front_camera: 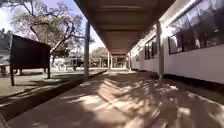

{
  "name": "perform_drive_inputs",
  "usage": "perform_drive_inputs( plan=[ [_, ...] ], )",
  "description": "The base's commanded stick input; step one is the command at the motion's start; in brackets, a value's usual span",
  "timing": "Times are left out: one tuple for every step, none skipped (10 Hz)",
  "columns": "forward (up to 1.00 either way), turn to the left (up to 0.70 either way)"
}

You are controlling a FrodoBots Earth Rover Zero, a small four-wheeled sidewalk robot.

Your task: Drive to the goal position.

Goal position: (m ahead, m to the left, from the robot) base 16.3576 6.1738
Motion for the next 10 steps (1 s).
perform_drive_inputs(
  plan=[
    [0.70,0.00],
    [0.70,-0.02],
    [0.70,-0.35],
    [0.70,-0.23],
    [0.70,0.00],
    [0.70,0.00],
    [0.70,0.00],
    [0.70,0.00],
    [0.70,0.00],
    [0.70,0.00]
  ],
)
